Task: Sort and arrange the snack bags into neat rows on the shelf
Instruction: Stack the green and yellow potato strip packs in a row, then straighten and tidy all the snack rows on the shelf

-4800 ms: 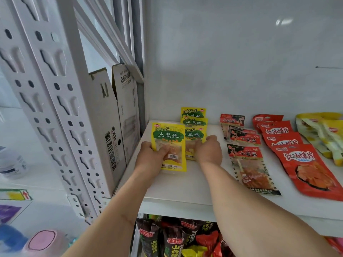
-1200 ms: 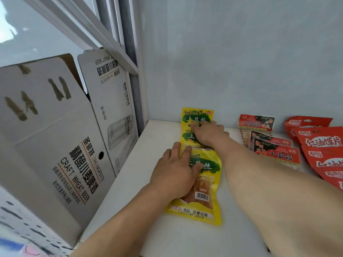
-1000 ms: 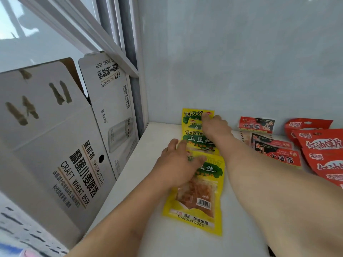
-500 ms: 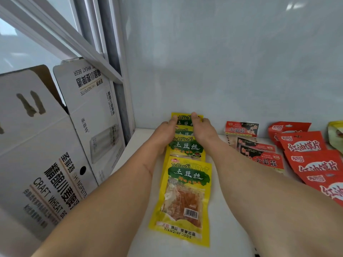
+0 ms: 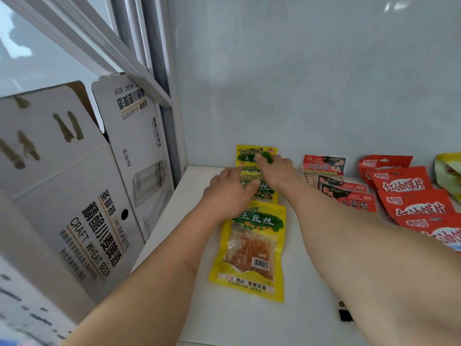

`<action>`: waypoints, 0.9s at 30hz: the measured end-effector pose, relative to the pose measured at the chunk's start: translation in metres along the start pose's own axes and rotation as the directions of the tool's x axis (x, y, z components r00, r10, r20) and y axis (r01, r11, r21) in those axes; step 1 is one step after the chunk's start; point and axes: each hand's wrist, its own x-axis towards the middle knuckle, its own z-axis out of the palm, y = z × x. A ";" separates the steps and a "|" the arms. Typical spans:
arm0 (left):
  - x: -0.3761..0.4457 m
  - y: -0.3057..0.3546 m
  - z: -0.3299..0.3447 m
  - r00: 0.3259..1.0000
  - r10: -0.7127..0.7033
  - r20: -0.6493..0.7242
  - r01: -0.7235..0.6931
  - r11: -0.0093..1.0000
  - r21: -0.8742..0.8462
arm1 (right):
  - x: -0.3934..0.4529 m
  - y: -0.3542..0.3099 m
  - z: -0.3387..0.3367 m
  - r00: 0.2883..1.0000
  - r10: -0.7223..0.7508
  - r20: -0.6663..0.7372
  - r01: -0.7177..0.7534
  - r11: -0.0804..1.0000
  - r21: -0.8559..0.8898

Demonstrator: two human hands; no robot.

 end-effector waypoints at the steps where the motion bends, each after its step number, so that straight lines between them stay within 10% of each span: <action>1: -0.007 -0.002 0.004 1.000 -0.004 0.024 0.003 0.999 0.038 | -0.002 0.002 0.002 1.000 -0.021 0.021 0.021 0.999 -0.033; 12: -0.040 0.012 0.010 0.990 0.082 -0.113 -0.063 0.985 0.161 | -0.054 0.006 -0.043 0.963 -0.247 -0.104 0.240 0.968 -0.072; 20: -0.056 0.093 0.029 0.989 0.123 -0.078 -0.142 0.934 -0.328 | -0.087 0.070 -0.111 0.935 -0.086 -0.344 0.119 0.990 0.075; 27: -0.060 0.134 0.070 0.985 -0.131 0.113 0.172 0.811 -0.559 | -0.104 0.116 -0.122 0.975 0.106 -0.197 -0.030 0.935 0.353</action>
